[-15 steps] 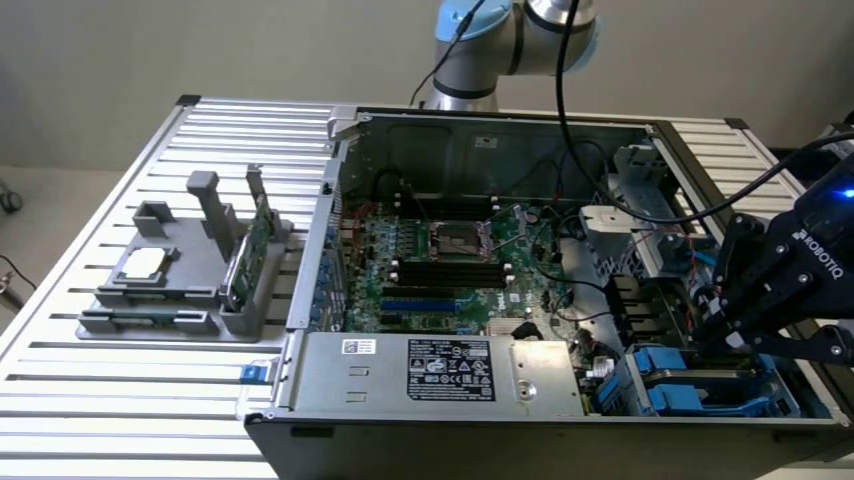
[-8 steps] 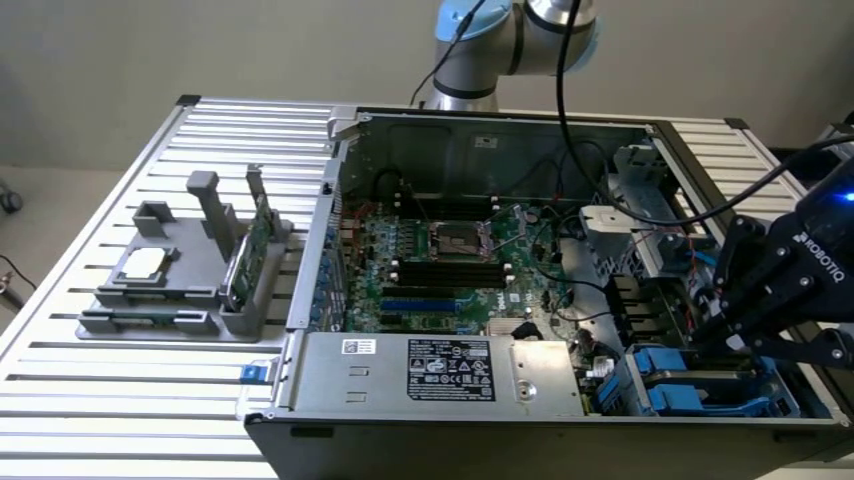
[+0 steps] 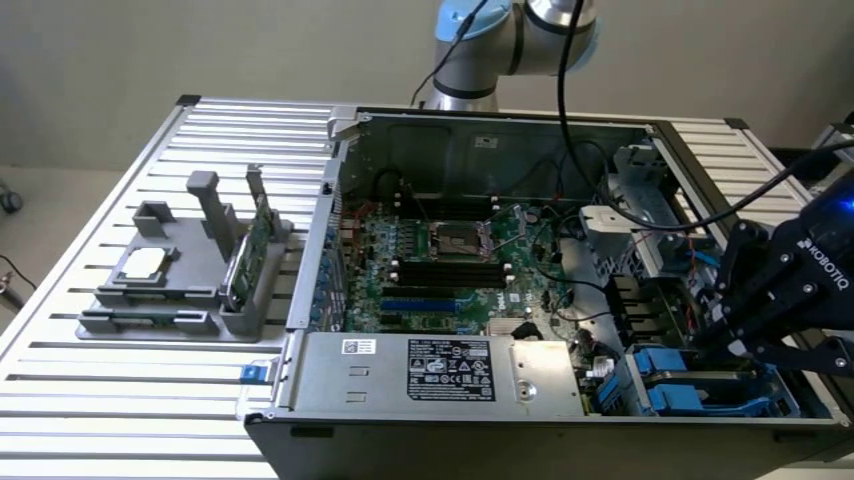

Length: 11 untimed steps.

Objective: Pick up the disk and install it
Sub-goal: 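Insert the second disk wire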

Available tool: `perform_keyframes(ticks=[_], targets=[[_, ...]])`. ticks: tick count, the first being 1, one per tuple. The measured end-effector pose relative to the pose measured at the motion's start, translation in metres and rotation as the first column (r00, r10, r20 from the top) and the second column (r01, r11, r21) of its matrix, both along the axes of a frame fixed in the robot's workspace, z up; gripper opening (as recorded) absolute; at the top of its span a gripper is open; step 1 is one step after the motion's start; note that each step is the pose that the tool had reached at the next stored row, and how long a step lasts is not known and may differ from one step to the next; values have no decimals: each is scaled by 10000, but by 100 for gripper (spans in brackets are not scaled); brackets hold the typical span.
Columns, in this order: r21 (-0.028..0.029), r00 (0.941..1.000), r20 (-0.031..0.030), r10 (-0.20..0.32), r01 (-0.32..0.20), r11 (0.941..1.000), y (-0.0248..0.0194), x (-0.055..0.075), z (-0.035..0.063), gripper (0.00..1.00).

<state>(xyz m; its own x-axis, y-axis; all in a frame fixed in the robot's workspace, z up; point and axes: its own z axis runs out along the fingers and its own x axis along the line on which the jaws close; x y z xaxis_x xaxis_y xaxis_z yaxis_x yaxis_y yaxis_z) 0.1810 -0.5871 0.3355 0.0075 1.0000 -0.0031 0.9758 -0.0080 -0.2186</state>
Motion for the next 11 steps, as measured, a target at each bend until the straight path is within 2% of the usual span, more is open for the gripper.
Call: perform_keyframes(ticks=[11], targets=[[188, 10000, 16, 9, -9, 9998, -25, 0, -26, 16]])
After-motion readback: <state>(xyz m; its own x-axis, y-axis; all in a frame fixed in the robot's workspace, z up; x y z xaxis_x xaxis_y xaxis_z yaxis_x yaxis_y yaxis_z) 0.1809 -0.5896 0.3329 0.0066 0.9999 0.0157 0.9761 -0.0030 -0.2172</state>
